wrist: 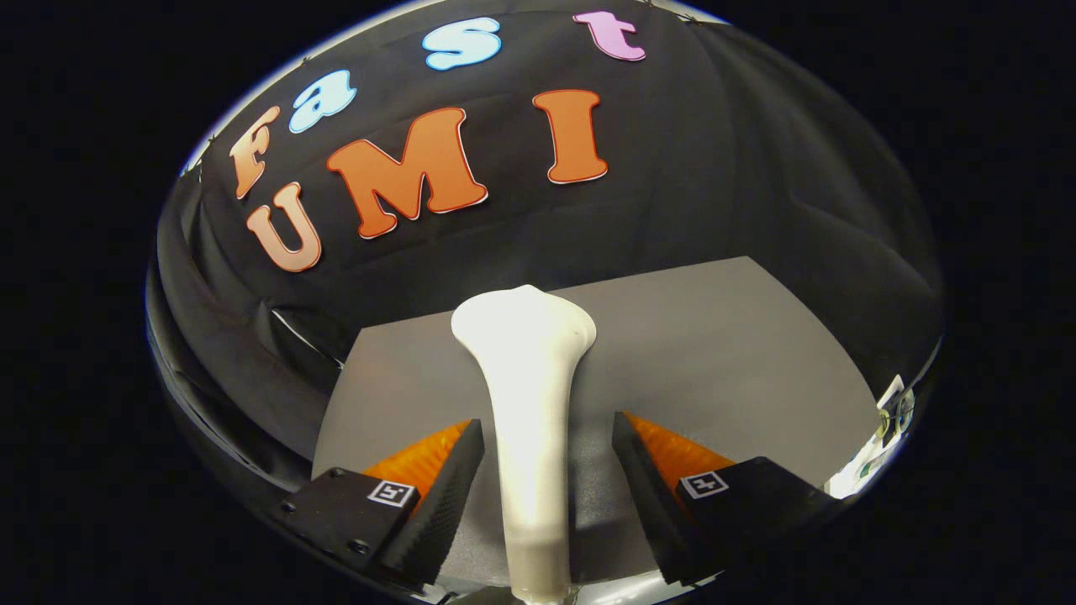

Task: Iron the clothes twice with a garment steamer, once on the left side and once on the right side.

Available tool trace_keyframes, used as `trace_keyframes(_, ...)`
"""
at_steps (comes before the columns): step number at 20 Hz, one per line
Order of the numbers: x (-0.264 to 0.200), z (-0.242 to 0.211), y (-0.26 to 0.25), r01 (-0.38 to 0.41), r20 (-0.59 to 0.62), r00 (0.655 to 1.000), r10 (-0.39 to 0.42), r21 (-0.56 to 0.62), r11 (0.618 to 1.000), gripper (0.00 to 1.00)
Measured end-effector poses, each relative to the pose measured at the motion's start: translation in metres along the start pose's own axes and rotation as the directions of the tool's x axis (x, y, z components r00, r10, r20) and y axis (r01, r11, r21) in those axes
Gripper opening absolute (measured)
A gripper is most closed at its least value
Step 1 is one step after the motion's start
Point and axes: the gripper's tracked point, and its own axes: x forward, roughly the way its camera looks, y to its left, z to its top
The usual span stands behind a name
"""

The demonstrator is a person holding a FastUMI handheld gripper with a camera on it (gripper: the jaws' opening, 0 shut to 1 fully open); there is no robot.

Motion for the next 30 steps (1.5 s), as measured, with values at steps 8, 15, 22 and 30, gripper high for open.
trace_keyframes(8,0.013,0.0,0.007,-0.041,-0.038,0.998,0.039,-0.049,0.998,0.88)
trace_keyframes(15,0.016,-0.006,0.012,-0.067,-0.066,0.996,0.063,-0.065,0.996,0.72)
trace_keyframes(22,0.012,-0.014,0.011,-0.079,-0.095,0.993,0.075,-0.039,0.996,0.52)
trace_keyframes(30,0.014,-0.016,0.012,-0.079,-0.102,0.992,0.074,-0.041,0.996,0.47)
